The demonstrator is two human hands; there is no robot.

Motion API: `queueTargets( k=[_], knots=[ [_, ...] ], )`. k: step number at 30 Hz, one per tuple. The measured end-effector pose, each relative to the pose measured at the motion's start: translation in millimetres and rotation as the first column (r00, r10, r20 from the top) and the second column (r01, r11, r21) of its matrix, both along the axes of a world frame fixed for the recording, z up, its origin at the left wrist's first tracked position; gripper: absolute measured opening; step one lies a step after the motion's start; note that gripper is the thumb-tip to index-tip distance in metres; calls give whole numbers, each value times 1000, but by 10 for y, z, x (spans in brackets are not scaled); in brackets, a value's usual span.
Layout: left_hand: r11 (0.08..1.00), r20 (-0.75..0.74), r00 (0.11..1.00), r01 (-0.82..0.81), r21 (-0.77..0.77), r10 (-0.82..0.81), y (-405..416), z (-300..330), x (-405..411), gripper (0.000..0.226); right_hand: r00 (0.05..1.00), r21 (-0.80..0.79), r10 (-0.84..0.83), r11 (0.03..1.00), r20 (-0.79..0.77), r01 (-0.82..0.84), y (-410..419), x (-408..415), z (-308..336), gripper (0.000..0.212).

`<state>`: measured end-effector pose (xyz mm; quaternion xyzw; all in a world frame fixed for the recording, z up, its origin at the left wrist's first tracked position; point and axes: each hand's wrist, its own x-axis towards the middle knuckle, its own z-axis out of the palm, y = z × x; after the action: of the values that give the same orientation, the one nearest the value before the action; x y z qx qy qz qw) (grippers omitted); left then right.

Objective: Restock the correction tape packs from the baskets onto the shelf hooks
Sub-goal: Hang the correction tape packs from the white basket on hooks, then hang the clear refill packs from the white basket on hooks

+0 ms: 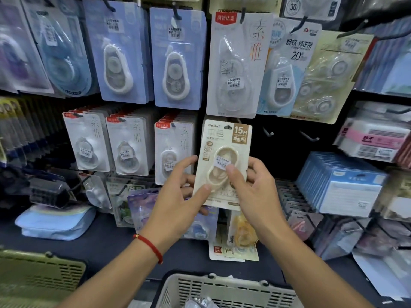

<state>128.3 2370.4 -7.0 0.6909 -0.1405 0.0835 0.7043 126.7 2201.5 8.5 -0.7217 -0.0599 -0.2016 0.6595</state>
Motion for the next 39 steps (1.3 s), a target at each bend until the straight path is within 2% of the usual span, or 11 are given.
queueTargets(
  k=[10,11,13,15,17,20,23,27,31,36,39],
  knots=[
    [997,6,999,-42,-64,42,-38,59,-28,52,998,72,66,995,9,-67,-30,81,114,25],
    [997,7,998,-67,-29,67,-35,51,-12,52,999,26,43,999,-3,-43,-35,102,107,24],
    [955,92,979,-200,218,184,7,7,32,49,998,-173,-41,984,-53,32,-55,155,46,24],
    [805,252,924,-377,458,289,73,-42,58,46,978,-519,-193,846,-82,124,-87,185,-67,44],
    [729,360,867,-489,479,345,141,-61,92,43,945,-757,-318,599,73,260,-93,164,-183,63],
    [665,443,835,-535,521,325,207,-123,175,53,914,-841,-113,361,389,403,-69,150,-262,58],
    [638,383,886,-457,620,262,232,-174,210,63,938,-906,-7,253,348,338,-55,212,-271,58],
    [617,388,889,-451,645,243,223,-174,177,65,948,-918,-24,243,317,313,-42,203,-232,59],
    [575,364,913,-402,713,186,133,-201,-12,55,982,-928,-25,324,188,186,-225,3,-306,55],
    [380,168,986,-156,912,0,-303,-547,-313,47,967,-933,-246,357,-59,34,-923,-486,-842,39],
    [369,10,1000,-6,930,-8,-486,-984,-414,44,856,-923,-440,371,-272,-102,-1415,-700,-1307,37]
  ],
)
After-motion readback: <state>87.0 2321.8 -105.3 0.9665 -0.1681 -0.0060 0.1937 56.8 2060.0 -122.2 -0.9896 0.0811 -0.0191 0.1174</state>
